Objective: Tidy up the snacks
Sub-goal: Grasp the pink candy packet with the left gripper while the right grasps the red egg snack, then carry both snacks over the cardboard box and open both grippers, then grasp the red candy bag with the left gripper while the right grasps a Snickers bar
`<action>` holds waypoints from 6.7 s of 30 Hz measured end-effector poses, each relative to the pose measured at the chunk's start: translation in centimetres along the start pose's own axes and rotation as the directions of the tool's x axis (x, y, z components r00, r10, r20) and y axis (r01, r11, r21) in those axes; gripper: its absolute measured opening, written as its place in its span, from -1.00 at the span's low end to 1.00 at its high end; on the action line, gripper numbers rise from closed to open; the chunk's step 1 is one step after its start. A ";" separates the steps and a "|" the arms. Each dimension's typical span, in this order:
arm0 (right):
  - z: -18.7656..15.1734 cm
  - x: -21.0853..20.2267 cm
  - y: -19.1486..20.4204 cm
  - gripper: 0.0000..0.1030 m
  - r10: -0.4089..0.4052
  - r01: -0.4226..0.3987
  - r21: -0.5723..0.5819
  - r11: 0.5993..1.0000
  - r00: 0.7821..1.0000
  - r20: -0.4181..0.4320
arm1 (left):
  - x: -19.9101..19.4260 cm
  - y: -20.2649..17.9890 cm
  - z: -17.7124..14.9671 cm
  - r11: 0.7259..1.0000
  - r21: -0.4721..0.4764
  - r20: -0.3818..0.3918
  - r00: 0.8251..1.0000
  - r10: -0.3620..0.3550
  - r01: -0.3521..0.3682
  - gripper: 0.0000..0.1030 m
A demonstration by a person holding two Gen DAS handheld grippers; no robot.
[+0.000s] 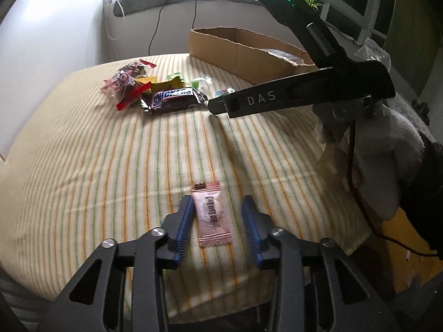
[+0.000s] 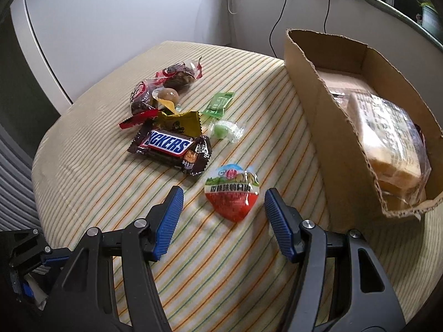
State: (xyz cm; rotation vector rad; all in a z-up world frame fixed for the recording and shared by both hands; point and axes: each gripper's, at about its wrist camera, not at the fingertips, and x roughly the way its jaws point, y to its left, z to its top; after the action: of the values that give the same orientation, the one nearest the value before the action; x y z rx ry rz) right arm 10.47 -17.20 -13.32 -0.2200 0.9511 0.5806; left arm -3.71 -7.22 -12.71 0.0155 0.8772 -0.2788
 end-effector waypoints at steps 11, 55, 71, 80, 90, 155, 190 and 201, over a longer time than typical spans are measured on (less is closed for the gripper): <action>0.2 0.7 0.4 -0.20 -0.042 0.041 -0.032 0.999 0.999 -0.009 | -0.3 0.8 -0.1 1.000 -0.030 0.010 1.000 -0.006 0.006 -0.65; 7.3 -5.8 -8.2 -0.25 -0.062 0.043 0.116 0.992 0.984 0.166 | 5.5 3.1 18.8 0.994 0.019 0.174 0.979 -0.108 0.106 -0.65; 10.0 -5.2 -15.7 -0.25 -0.139 0.114 0.193 0.975 0.983 0.121 | 11.2 0.3 24.6 0.988 0.081 0.134 0.981 -0.139 0.129 -0.65; 10.5 -4.5 -17.3 -0.25 -0.157 0.133 0.209 0.969 0.982 0.102 | 12.9 -0.5 25.1 0.988 0.091 0.111 0.985 -0.135 0.125 -0.65; 10.3 -3.7 -17.6 -0.22 -0.164 0.143 0.211 0.967 0.983 0.083 | 13.5 -0.9 25.3 0.988 0.100 0.098 0.987 -0.130 0.120 -0.64; 5.1 -2.3 2.6 0.28 0.081 -0.078 -0.098 0.992 0.996 0.027 | 3.3 13.1 11.9 0.986 -0.168 0.083 0.997 -0.002 0.016 -0.27; 5.5 2.4 5.3 0.08 0.104 -0.135 -0.261 0.956 0.986 -0.128 | 6.4 13.0 12.2 0.979 -0.202 0.023 1.000 0.001 0.003 0.05; 6.0 3.8 6.7 -0.34 0.088 -0.122 -0.286 0.950 0.988 -0.127 | 7.0 13.6 12.0 0.974 -0.228 0.031 1.000 -0.003 0.010 -0.25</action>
State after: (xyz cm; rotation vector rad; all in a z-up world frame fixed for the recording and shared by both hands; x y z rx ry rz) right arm 12.65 -7.76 -12.55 -0.4742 0.9884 0.8155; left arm 12.95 2.77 -11.69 -0.2051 0.8748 -0.1819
